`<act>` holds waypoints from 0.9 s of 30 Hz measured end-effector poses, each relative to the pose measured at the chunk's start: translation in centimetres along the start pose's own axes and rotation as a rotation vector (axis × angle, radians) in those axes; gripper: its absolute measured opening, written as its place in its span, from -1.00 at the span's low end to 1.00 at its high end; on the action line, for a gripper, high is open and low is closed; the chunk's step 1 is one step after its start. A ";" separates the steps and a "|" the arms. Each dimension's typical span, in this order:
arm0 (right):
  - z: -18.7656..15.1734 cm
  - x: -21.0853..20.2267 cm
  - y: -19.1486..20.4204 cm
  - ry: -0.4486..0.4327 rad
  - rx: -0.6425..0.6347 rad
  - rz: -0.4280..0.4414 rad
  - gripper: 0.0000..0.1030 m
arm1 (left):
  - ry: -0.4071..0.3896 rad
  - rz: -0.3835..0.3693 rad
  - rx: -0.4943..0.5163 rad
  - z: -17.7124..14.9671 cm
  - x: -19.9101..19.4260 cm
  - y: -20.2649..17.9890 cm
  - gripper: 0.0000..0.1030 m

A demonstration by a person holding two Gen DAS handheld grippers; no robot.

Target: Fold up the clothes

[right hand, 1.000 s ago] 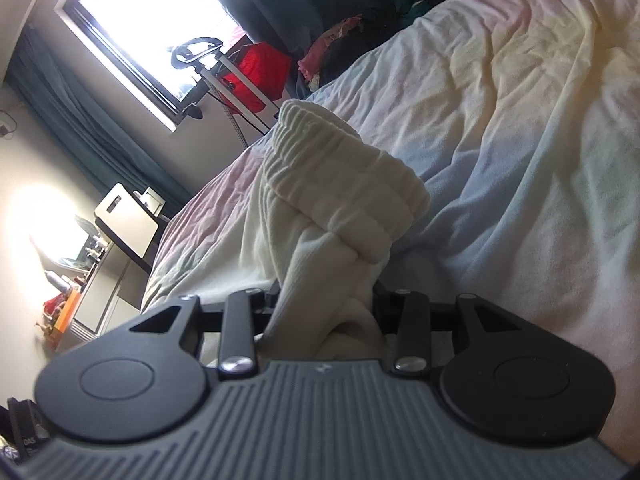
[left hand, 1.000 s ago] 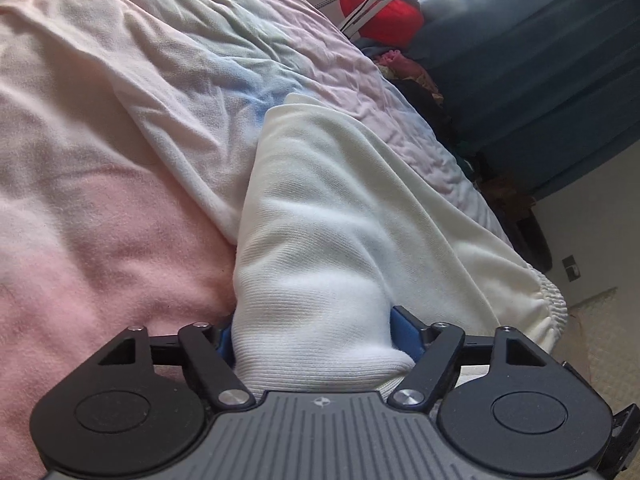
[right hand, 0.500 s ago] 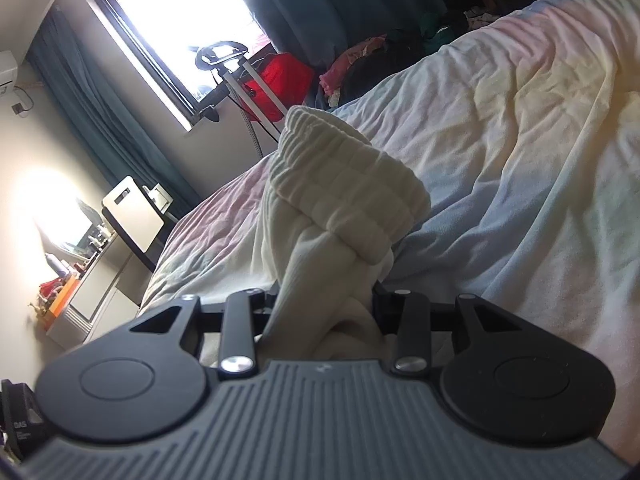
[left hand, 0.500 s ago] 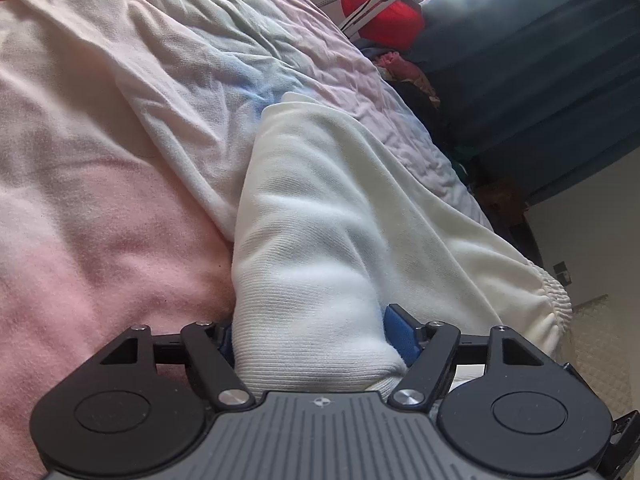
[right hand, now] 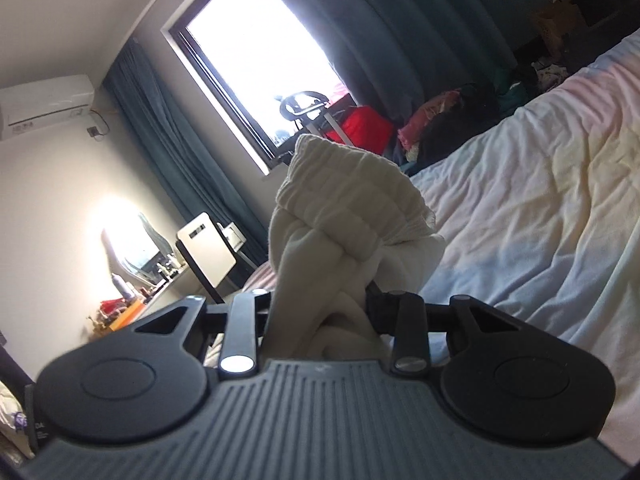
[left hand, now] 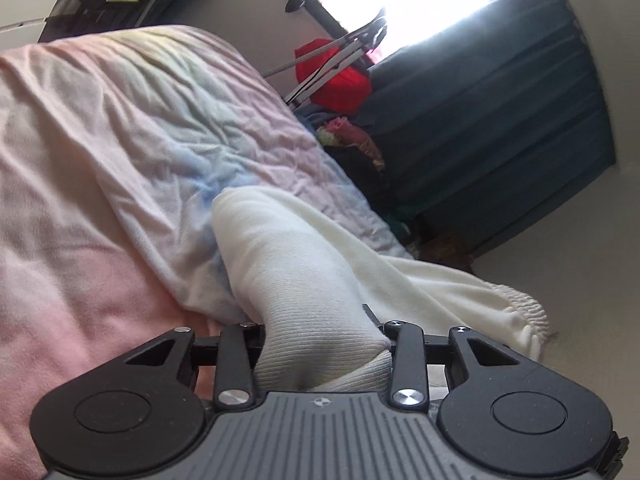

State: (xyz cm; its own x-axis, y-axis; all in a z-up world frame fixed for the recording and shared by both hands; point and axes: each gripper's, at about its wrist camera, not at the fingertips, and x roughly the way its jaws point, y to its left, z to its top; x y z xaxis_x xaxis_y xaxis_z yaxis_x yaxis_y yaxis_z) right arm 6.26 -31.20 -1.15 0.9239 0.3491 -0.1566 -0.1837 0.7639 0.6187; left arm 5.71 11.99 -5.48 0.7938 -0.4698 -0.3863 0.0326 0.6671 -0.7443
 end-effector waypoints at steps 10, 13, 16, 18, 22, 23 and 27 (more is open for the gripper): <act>9.1 -3.3 -1.8 -0.147 0.037 -0.037 -0.29 | 0.006 -0.117 0.208 1.6 7.9 -13.0 -0.26; 13.9 -3.4 -5.0 -0.196 0.041 -0.101 -0.30 | 0.053 -0.164 0.275 2.2 14.7 -18.8 -0.26; 18.9 -2.3 -8.4 -0.220 -0.016 -0.200 -0.30 | 0.073 -0.165 0.358 1.7 22.8 -25.1 -0.26; 22.1 -1.3 -11.2 -0.238 -0.005 -0.239 -0.30 | 0.078 -0.175 0.382 1.3 28.2 -28.7 -0.26; 26.8 1.2 -18.1 -0.276 0.066 -0.312 -0.30 | 0.106 -0.187 0.411 -0.6 37.4 -31.9 -0.26; 27.4 1.8 -19.8 -0.285 0.079 -0.332 -0.30 | 0.115 -0.188 0.423 -1.2 39.5 -32.4 -0.26; 26.1 4.0 -26.6 -0.307 0.145 -0.393 -0.30 | 0.163 -0.183 0.474 -3.6 47.7 -33.6 -0.26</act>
